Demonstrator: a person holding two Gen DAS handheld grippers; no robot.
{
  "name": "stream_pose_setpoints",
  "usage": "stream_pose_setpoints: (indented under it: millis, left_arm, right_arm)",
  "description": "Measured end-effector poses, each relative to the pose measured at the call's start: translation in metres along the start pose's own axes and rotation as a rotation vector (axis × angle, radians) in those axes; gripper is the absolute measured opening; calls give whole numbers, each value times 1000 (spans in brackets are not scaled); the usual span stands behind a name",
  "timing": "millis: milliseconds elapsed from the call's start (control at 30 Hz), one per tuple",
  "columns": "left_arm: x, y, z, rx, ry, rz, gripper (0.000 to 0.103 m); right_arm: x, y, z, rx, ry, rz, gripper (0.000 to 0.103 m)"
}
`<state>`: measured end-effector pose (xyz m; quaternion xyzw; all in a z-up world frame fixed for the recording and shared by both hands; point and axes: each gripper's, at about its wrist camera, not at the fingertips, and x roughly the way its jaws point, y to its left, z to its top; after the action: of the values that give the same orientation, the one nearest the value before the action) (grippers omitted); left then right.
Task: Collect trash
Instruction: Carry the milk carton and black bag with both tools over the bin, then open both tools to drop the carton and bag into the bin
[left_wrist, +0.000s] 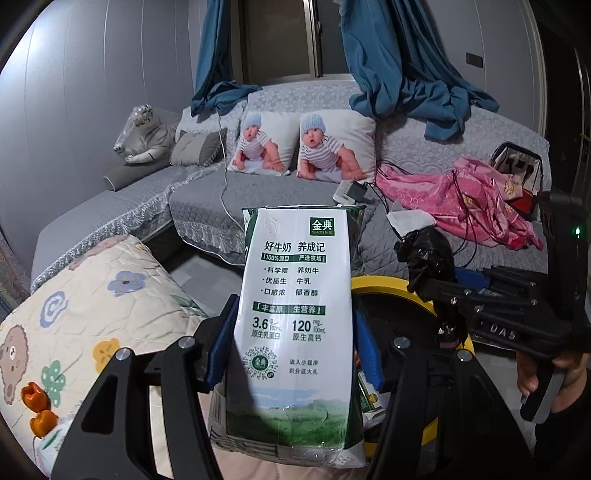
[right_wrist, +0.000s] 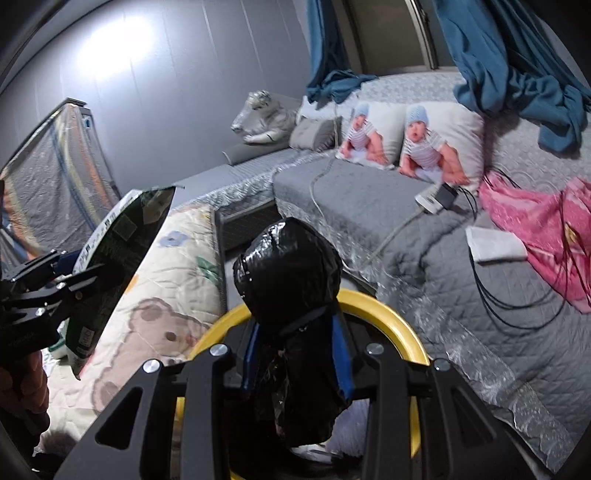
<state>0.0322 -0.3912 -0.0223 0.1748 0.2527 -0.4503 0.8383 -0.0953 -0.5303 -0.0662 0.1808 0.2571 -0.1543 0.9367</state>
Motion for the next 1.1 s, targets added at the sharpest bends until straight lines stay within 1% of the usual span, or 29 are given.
stream_pose_setpoints:
  millis: [133,300,433,567,600,733,767,800,833,867,900,933,967,1000,1033,1067,1100]
  left_arm:
    - [14,-6,-1,1,24,-18,55]
    - [36,-13,-7,-14,66,-51,55]
    - [51,-16,-16,-13,88,-43,55]
    - [63,-11,-22,-50,122,-58,52]
    - [65,-10,-23,-55,123,-54,48]
    - [67,-4,-22,-69,119,-45,49]
    - [68,-3,-22,-74,119,-49,51]
    - [67,0,-23,-85,117,-55,60]
    - [65,2,-22,-92,113,-55,67]
    - [63,5,-23,-103,104,-54,78]
    - [59,9,-23,-114,88,-58,82]
    - [55,11,-22,-119,75,-56,82]
    - [52,12,-21,-120,69,-55,85]
    - [48,15,-20,-122,59,-59,90]
    - [43,18,-19,-126,48,-61,92]
    - [37,23,-19,-127,31,-57,92]
    - [33,26,-18,-126,19,-52,94]
  right_arm:
    - [10,-6,-12,22,41,-34,32]
    - [24,-13,-18,48,89,-55,32]
    - [32,-16,-23,52,120,-79,32]
    - [38,-18,-25,70,144,-83,32]
    - [39,-19,-26,71,148,-86,32]
    - [42,-19,-25,67,157,-105,33]
    - [42,-19,-25,64,158,-124,33]
    - [43,-20,-25,63,156,-129,34]
    - [42,-21,-25,69,152,-120,35]
    - [40,-22,-24,83,147,-106,43]
    - [38,-23,-23,93,142,-100,53]
    - [35,-24,-22,104,128,-104,58]
    - [32,-24,-19,105,114,-112,62]
    - [29,-22,-17,97,104,-112,62]
    - [26,-20,-15,88,93,-106,63]
    - [22,-18,-12,81,73,-106,71]
    - [19,-16,-10,77,52,-109,76]
